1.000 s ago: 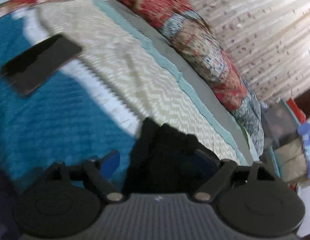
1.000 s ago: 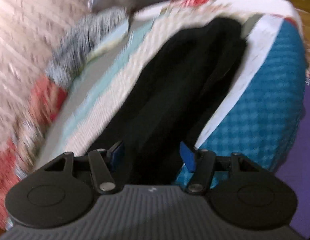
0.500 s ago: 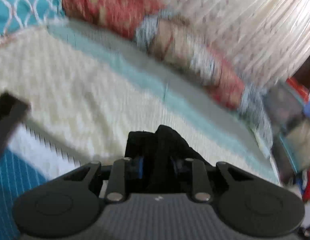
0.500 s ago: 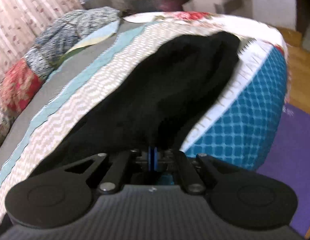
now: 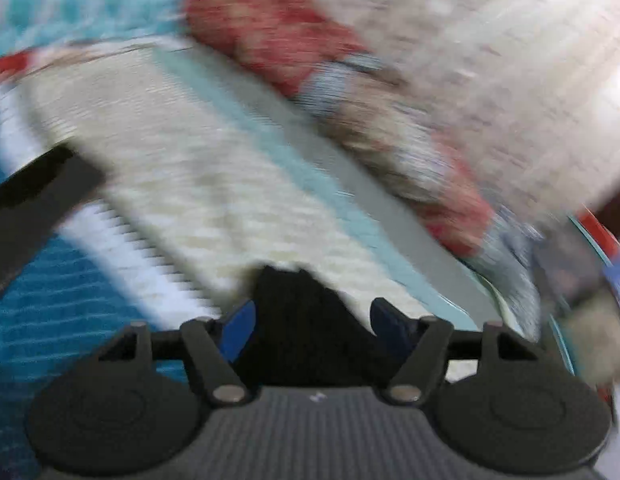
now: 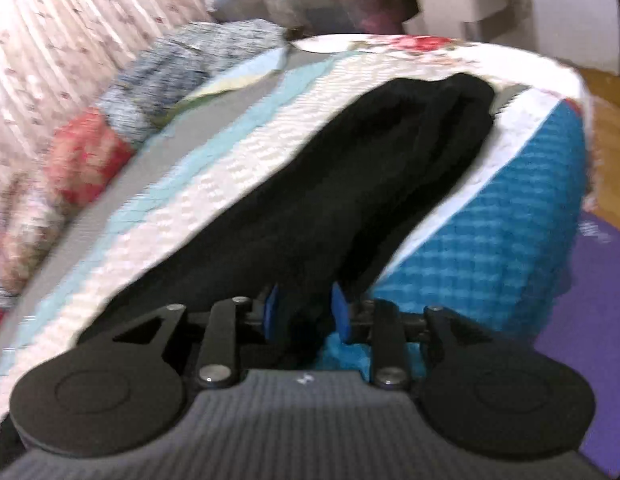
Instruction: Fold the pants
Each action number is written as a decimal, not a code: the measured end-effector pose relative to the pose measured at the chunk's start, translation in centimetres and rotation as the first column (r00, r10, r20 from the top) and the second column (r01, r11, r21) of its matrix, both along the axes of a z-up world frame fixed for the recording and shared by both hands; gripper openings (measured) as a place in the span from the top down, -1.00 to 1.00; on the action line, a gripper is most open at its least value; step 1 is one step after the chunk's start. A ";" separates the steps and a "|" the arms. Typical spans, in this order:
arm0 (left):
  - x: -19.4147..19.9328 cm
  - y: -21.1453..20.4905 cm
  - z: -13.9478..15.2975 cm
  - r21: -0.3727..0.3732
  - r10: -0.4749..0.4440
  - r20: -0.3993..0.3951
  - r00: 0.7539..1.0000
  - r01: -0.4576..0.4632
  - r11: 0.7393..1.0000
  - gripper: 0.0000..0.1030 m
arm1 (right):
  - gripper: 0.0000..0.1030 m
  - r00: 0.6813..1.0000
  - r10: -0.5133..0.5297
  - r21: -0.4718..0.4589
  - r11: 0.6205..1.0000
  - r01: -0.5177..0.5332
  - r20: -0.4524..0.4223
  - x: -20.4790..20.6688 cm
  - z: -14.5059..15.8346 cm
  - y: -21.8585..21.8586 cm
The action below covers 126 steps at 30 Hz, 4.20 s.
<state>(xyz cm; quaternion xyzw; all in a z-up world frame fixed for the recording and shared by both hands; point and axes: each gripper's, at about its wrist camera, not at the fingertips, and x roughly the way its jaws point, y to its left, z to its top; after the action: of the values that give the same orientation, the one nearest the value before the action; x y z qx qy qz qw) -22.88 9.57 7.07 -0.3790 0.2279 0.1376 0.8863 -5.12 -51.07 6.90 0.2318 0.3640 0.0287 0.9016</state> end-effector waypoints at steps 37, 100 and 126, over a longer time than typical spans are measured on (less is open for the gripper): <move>7.5 -13.4 -1.1 0.094 -0.273 -0.260 0.926 0.305 0.948 -0.08 | 0.54 0.969 -0.212 0.221 0.958 0.181 0.126 8.7 -5.2 -16.4; 3.2 -1.8 -7.4 0.051 0.095 -0.185 0.978 -0.087 0.995 0.00 | 1.00 0.673 0.705 0.412 0.694 -0.590 -0.225 -7.1 -6.9 40.5; 5.5 -19.9 -0.4 0.419 -0.554 -0.077 0.829 0.532 0.736 -0.91 | -0.46 0.947 0.321 0.519 0.810 -0.272 -0.003 -6.9 -3.3 25.1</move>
<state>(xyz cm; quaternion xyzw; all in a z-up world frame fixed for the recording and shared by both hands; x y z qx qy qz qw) -17.42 -10.35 6.62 -0.0982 0.2696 -0.0908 0.9536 -12.03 -25.95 3.60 0.4044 0.4152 0.2542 0.7742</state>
